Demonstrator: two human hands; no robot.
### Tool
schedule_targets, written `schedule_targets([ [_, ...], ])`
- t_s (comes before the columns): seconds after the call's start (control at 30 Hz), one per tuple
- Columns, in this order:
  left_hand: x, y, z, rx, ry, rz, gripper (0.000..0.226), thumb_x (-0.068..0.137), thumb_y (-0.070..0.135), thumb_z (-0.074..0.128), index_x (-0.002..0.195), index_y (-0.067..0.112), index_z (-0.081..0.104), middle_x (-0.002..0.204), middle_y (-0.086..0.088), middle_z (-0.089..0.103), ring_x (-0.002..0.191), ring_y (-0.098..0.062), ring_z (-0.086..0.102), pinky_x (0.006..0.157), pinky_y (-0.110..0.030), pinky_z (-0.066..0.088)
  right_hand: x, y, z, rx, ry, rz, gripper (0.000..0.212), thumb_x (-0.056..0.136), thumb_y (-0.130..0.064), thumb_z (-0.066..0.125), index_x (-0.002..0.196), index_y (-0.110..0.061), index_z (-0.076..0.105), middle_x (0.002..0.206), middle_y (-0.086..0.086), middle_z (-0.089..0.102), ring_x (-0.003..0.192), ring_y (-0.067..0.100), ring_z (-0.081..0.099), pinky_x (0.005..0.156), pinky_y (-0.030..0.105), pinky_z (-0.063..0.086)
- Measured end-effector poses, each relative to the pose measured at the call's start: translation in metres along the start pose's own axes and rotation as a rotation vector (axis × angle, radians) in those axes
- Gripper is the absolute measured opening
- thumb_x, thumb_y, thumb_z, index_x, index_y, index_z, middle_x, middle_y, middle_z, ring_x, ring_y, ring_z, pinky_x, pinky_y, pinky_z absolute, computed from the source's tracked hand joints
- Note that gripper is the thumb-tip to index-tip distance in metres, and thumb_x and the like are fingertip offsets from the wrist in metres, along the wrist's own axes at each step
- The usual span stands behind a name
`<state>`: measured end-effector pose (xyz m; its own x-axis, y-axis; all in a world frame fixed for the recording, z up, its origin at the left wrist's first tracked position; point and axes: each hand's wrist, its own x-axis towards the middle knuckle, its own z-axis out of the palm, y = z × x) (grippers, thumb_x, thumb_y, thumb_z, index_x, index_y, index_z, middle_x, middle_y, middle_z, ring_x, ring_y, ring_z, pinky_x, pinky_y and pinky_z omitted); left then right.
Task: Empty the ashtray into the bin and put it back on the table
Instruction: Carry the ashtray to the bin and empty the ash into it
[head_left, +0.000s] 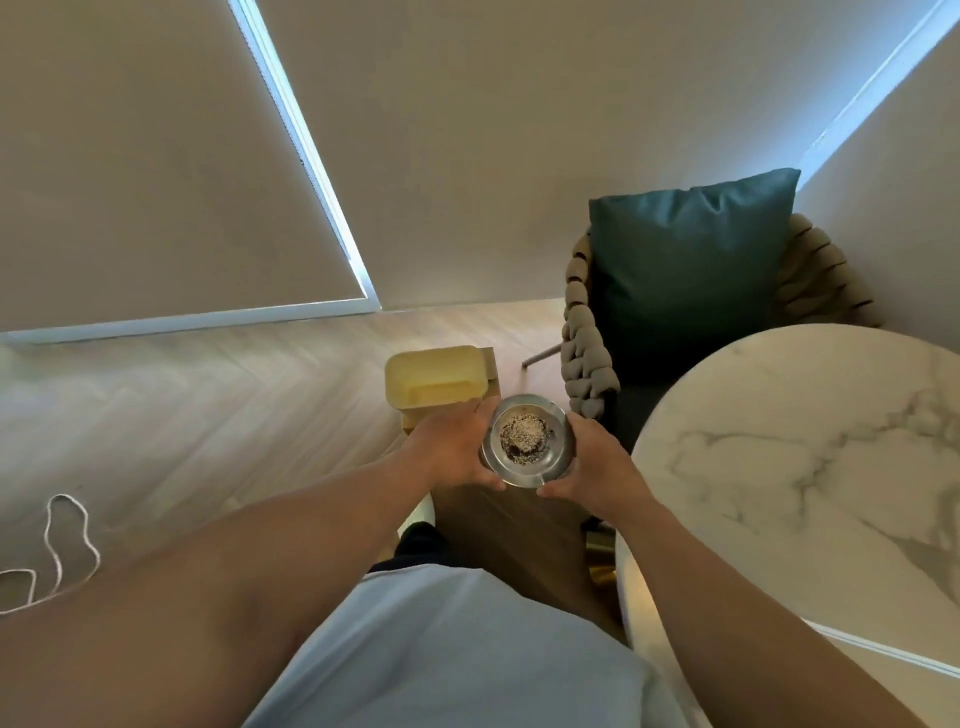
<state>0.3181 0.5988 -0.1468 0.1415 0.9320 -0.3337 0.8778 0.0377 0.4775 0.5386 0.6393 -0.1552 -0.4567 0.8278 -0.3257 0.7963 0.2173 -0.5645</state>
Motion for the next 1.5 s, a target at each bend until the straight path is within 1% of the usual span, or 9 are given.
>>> schedule_targets([
  [0.27,0.014,-0.088,-0.054,-0.001,0.023,-0.036,0.106,0.052,0.064,0.083,0.137,0.025,0.033,0.12,0.002,0.057,0.106,-0.019,0.056,0.087,-0.037,0.049,0.075,-0.071,0.016,-0.006,-0.034,-0.013,0.087,0.06,-0.042,0.091,0.132,-0.026,0.045,0.117,-0.005,0.059,0.105,0.014,0.057,0.093,0.042,0.053],
  [0.57,0.018,-0.144,-0.085,-0.003,0.028,-0.036,0.108,0.051,0.064,0.084,0.138,0.024,0.033,0.124,0.0,0.056,0.107,-0.021,0.056,0.088,-0.04,0.051,0.118,-0.118,0.036,-0.037,-0.057,0.012,0.089,0.059,-0.043,0.091,0.132,-0.029,0.042,0.119,-0.005,0.057,0.104,0.013,0.056,0.091,0.037,0.054],
  [0.73,0.016,-0.159,-0.088,-0.006,0.02,-0.05,0.11,0.051,0.064,0.083,0.139,0.022,0.032,0.126,-0.001,0.056,0.109,-0.022,0.056,0.089,-0.041,0.05,0.129,-0.128,0.045,-0.055,-0.082,0.035,0.089,0.056,-0.046,0.091,0.128,-0.032,0.041,0.114,-0.01,0.055,0.097,0.008,0.054,0.08,0.025,0.045],
  [0.97,0.016,-0.172,-0.079,-0.011,0.003,-0.103,0.109,0.053,0.065,0.082,0.138,0.022,0.03,0.123,0.0,0.055,0.108,-0.021,0.055,0.087,-0.04,0.05,0.143,-0.127,0.056,-0.046,-0.155,0.009,0.091,0.054,-0.045,0.092,0.129,-0.033,0.041,0.116,-0.011,0.053,0.101,0.009,0.055,0.09,0.033,0.053],
  [1.1,0.017,-0.174,-0.078,-0.026,0.009,-0.141,0.107,0.053,0.065,0.082,0.137,0.022,0.031,0.121,0.0,0.054,0.108,-0.022,0.054,0.086,-0.039,0.05,0.153,-0.127,0.055,-0.043,-0.195,-0.018,0.095,0.055,-0.044,0.092,0.133,-0.032,0.039,0.122,-0.009,0.053,0.105,0.01,0.055,0.093,0.037,0.053],
  [1.2,0.023,-0.174,-0.077,-0.04,0.02,-0.17,0.106,0.053,0.065,0.082,0.136,0.023,0.032,0.12,0.001,0.055,0.107,-0.022,0.054,0.085,-0.039,0.05,0.162,-0.126,0.05,-0.051,-0.215,-0.038,0.095,0.056,-0.043,0.092,0.134,-0.029,0.039,0.122,-0.007,0.053,0.105,0.012,0.056,0.094,0.037,0.053],
  [1.3,0.031,-0.171,-0.078,-0.054,0.016,-0.2,0.109,0.052,0.065,0.083,0.138,0.023,0.031,0.122,0.0,0.055,0.108,-0.022,0.055,0.087,-0.04,0.05,0.171,-0.124,0.042,-0.033,-0.237,-0.062,0.096,0.053,-0.047,0.091,0.133,-0.031,0.04,0.119,-0.011,0.052,0.105,0.009,0.054,0.092,0.031,0.051],
  [1.4,0.052,-0.163,-0.07,-0.077,0.015,-0.241,0.111,0.051,0.067,0.082,0.138,0.022,0.031,0.121,0.001,0.055,0.106,-0.022,0.055,0.087,-0.039,0.05,0.187,-0.105,0.031,0.06,-0.26,-0.072,0.08,0.059,-0.054,0.086,0.126,-0.037,0.047,0.108,-0.017,0.055,0.099,0.003,0.055,0.084,0.022,0.049],
  [1.5,0.067,-0.165,-0.058,-0.104,0.009,-0.259,0.11,0.049,0.067,0.082,0.137,0.024,0.031,0.121,0.002,0.055,0.106,-0.02,0.056,0.084,-0.037,0.049,0.202,-0.091,0.033,0.125,-0.26,-0.015,0.041,0.088,-0.04,0.068,0.125,-0.028,0.056,0.1,-0.01,0.061,0.086,0.005,0.057,0.07,0.013,0.041],
])
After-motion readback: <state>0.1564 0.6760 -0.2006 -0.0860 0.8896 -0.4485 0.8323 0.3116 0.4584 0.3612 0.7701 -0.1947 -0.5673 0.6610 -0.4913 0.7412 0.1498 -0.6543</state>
